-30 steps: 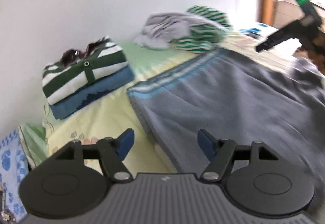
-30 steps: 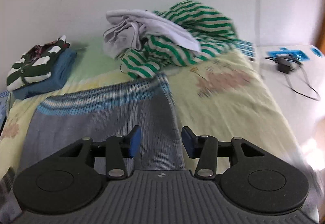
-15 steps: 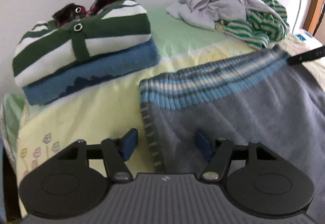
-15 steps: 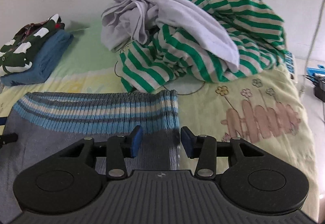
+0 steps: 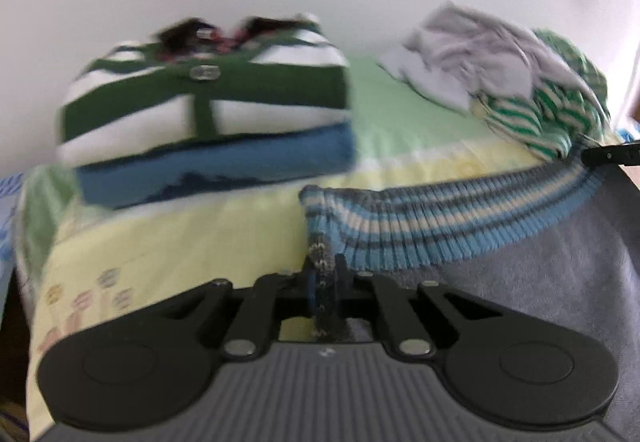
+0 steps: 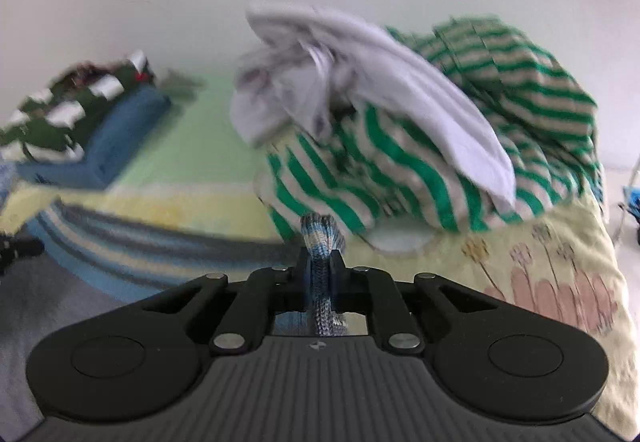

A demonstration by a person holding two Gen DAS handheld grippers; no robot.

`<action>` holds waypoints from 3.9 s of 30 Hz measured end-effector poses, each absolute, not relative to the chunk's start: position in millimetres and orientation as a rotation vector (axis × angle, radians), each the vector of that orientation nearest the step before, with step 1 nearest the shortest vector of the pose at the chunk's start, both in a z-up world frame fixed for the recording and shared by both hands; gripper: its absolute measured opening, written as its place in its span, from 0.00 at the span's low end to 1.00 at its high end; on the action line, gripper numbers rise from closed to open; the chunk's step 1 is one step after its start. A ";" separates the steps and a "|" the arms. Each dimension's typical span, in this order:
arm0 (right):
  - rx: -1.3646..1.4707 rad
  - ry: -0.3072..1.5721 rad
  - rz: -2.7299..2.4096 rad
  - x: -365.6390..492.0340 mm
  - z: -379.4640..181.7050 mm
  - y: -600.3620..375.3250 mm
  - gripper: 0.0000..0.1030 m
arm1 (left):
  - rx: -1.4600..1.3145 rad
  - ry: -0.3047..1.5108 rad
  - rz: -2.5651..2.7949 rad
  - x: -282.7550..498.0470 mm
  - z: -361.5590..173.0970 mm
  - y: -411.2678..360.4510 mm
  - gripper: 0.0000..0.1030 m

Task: Fold clothes

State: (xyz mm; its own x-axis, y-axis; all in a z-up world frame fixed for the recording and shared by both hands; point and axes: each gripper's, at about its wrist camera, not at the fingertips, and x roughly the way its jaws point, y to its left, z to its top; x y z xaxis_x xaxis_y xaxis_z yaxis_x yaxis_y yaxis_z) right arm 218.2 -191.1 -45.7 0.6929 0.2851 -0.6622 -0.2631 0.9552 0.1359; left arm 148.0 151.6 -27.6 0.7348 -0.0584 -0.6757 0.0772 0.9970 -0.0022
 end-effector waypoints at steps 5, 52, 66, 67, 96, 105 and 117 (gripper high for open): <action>0.096 0.698 0.312 241.8 -40.0 -176.1 0.08 | 0.058 0.710 0.030 146.6 -21.6 175.5 0.05; 0.028 0.917 0.062 -72.5 -56.0 -254.0 0.00 | 0.331 0.840 -0.130 -118.7 -39.6 159.5 0.55; 0.108 0.878 0.197 -25.9 -61.1 -287.8 0.00 | 0.440 0.838 0.147 -119.2 -47.5 153.0 0.83; 0.081 0.870 0.176 -25.2 -62.0 -298.4 0.00 | 0.465 0.835 0.154 -118.7 -47.8 153.5 0.83; -0.020 0.971 0.809 -87.6 -59.0 -183.2 0.18 | 0.556 0.856 0.047 -154.6 -48.5 4.2 0.51; -0.172 0.935 0.946 -105.9 -30.0 -202.8 0.24 | 0.599 0.793 0.002 -202.7 -18.8 -2.9 0.52; -0.812 0.648 1.244 -152.2 -50.6 -136.1 0.35 | 1.048 0.786 -0.379 -212.9 -46.5 -35.9 0.65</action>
